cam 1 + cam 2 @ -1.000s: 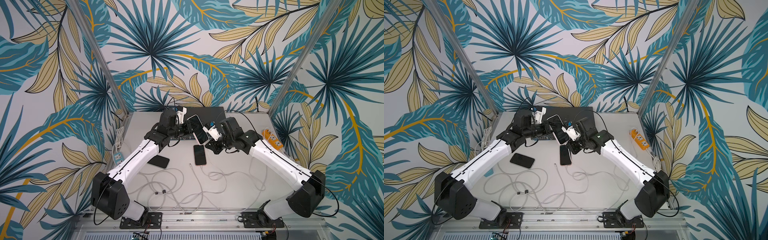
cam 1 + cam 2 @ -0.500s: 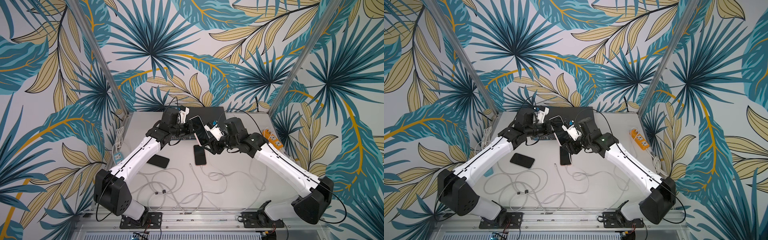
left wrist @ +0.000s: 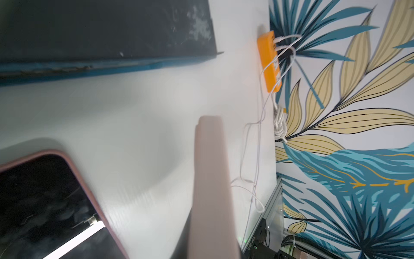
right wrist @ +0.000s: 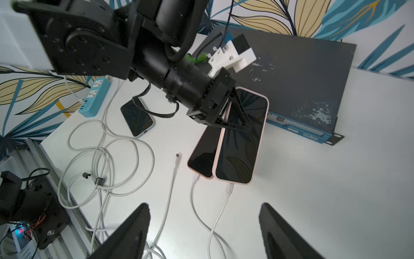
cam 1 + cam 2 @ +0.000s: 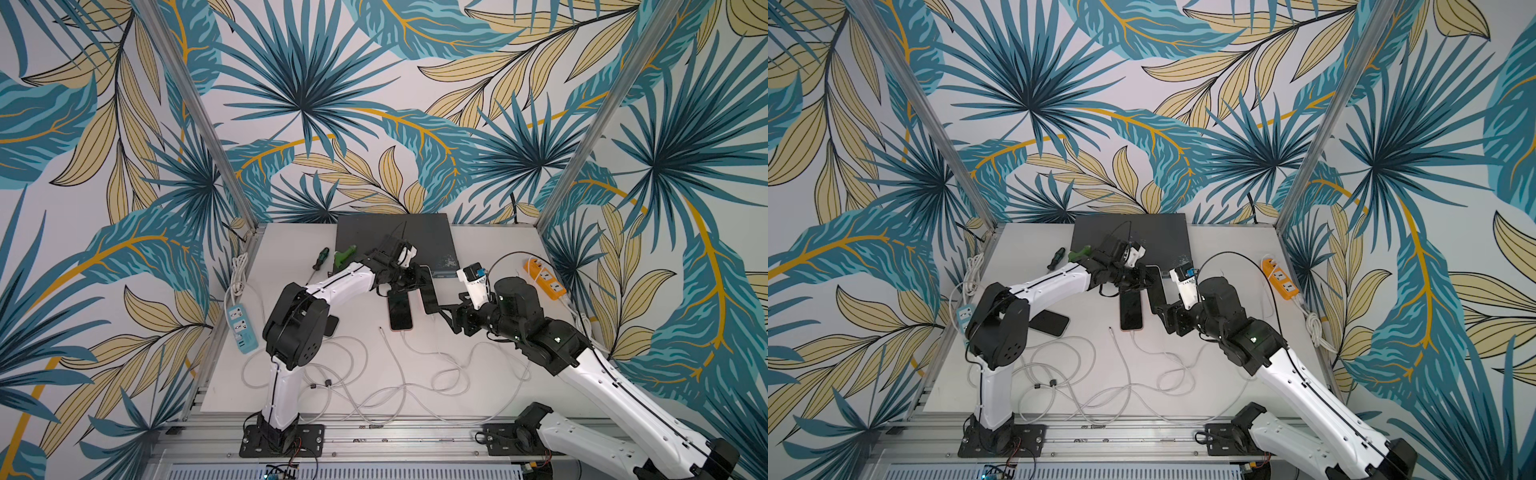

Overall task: Plug the charging cable into the phone
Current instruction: Place the phone at the center of the board, then pick up the phone at the center of the board.

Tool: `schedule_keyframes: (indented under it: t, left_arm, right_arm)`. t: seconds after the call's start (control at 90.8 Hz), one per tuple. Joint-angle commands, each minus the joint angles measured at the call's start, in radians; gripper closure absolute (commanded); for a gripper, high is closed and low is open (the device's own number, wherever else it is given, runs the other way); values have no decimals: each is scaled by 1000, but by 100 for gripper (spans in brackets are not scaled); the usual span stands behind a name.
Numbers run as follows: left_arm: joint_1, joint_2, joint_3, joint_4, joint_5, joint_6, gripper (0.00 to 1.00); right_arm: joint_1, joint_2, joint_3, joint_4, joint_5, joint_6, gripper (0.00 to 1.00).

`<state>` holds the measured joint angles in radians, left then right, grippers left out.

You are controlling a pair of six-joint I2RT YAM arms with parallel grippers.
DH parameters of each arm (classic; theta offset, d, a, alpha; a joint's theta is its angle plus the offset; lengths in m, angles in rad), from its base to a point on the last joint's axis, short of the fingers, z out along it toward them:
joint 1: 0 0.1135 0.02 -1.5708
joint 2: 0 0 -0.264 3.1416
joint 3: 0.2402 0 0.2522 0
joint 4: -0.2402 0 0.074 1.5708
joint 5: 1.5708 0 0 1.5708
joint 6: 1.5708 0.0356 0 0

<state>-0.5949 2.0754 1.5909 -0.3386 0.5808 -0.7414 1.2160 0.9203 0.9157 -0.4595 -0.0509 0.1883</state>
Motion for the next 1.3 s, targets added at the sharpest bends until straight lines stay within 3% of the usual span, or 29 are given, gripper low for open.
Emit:
schedule_keyframes:
  t: [0.0,0.099,0.275,0.331,0.463,0.705,0.837,1.08,1.179,1.289]
  left_arm:
    - [-17,34,91,6,23,-5,89]
    - [-19,70,94,21,32,-20,88]
    - [-19,97,71,23,25,-10,75]
    - [-19,101,63,28,27,-9,68]
    - [-19,107,79,-30,11,31,41]
    - [-19,70,114,-186,-53,134,25]
    - [-19,34,118,-324,-153,162,17]
    - [9,-218,-27,-433,-439,128,12]
    - [72,-394,-168,-415,-520,75,12]
    - [187,-568,-350,-398,-530,4,11]
  right_arm:
    - [-6,-38,-46,50,75,88,20]
    - [-8,-36,-61,36,99,103,18]
    - [-11,-17,-81,31,105,128,18]
    - [-11,-18,-89,45,106,133,18]
    - [-14,-2,-99,71,96,140,18]
    - [-20,43,-94,92,73,137,18]
    - [-31,74,-82,97,56,135,18]
    - [-49,173,-58,147,4,153,18]
    - [-60,252,-39,186,-56,152,18]
    - [-61,410,46,181,-151,105,20]
